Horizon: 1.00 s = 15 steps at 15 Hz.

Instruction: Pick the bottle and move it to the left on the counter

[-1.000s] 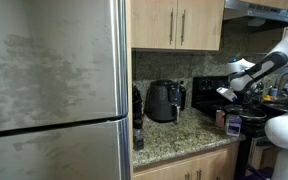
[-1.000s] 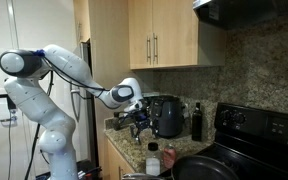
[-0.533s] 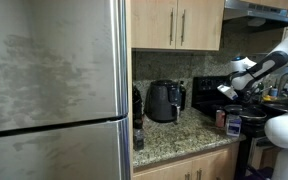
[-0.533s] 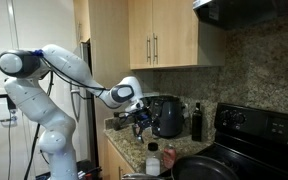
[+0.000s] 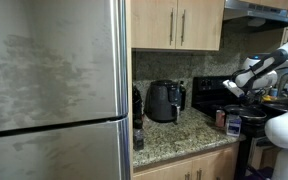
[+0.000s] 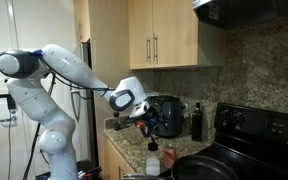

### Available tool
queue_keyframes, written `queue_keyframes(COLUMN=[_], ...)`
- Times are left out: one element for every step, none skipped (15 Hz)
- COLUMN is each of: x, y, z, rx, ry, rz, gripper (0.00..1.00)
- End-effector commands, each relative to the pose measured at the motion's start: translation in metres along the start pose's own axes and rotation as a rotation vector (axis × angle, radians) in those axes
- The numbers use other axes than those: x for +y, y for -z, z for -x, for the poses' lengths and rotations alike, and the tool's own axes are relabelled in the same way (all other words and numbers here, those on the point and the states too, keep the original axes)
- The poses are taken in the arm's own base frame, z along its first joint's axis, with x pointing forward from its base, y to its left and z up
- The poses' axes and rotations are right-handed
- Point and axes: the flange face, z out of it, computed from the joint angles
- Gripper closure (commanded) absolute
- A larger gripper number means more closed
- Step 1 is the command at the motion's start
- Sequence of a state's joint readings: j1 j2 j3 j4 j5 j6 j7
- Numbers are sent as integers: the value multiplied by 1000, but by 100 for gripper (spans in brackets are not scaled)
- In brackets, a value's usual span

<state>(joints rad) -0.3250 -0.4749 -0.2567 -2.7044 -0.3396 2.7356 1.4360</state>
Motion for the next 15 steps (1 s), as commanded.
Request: queue_keyframes(x=[-1, 1, 5, 9, 12, 14, 4, 5, 4, 4, 4, 1, 2, 5, 9], y=[0, 2, 7, 10, 12, 11, 6, 9, 10, 9, 9, -1, -7, -8, -8], z=[5, 10, 15, 18, 19, 20, 16, 16, 16, 17, 18, 18, 19, 18, 18], rx=[-35, -76, -103, -129, -154, -195, -138, -148, -143, -141, -140, -202, -240, -276, -303], ry=[65, 108, 153, 187, 212, 235, 186, 190, 190, 192, 194, 202, 187, 169, 161], rz=[26, 36, 41, 44, 54, 65, 58, 56, 55, 57, 59, 77, 79, 77, 76], gripper=[0, 0, 0, 0, 0, 0, 0, 0, 0, 0, 0, 0, 0, 0, 0])
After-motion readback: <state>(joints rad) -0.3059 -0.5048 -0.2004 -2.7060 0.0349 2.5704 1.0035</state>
